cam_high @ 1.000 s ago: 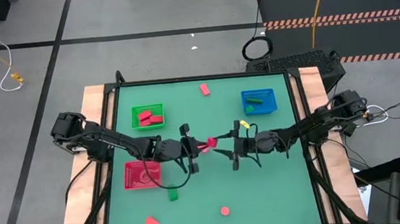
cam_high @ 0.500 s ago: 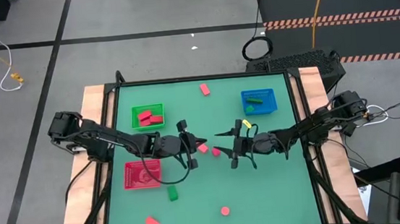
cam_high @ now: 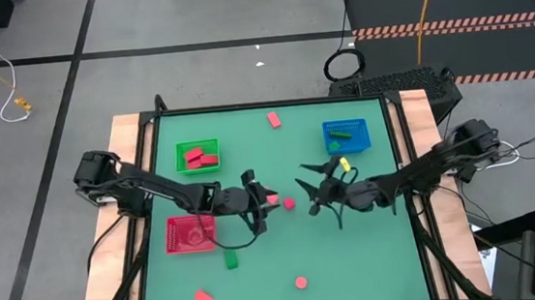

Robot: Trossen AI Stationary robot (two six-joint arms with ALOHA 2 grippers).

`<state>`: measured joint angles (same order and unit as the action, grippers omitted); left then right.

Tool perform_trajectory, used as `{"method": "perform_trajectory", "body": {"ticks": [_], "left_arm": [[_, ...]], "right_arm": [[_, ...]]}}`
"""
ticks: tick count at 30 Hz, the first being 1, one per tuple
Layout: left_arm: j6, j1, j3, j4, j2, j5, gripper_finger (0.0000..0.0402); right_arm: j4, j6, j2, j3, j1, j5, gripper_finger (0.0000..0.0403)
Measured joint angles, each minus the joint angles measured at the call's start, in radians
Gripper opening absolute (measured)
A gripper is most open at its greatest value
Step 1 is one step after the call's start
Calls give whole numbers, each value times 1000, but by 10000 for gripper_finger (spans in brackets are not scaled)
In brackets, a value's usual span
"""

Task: Sort & place blocks by color
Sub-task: Put the red block into the green bin

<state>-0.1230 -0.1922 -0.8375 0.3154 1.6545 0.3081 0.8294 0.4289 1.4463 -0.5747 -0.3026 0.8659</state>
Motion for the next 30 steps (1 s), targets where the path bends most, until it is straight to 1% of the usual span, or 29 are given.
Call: {"method": "perform_trajectory", "body": {"ticks": [3, 5, 9, 12, 15, 19, 22, 30], "left_arm": [[-38, 18, 0, 96, 60, -10, 230], [-43, 31, -12, 162, 106, -28, 252], [-64, 49, -89, 127, 194, -44, 277], [-80, 54, -171, 27, 260, -57, 282], [-82, 54, -253, -121, 304, -68, 282], [-105, 54, -341, -326, 331, -69, 283], [-120, 59, -374, -388, 336, -69, 283], [-175, 86, -381, -398, 335, -76, 282]], "right_arm": [[5, -6, -71, 0, -3, 0, 199], [2, -23, -112, 0, -3, -2, 200], [-6, -24, -165, 0, -2, -2, 200], [-11, -24, -183, 0, -2, -3, 201], [-22, -24, -184, 0, -2, -3, 201], [-64, -45, -185, 0, -2, -4, 201], [-96, -69, -184, 0, -2, -4, 201], [-124, -76, -184, 0, -2, -4, 201]]}}
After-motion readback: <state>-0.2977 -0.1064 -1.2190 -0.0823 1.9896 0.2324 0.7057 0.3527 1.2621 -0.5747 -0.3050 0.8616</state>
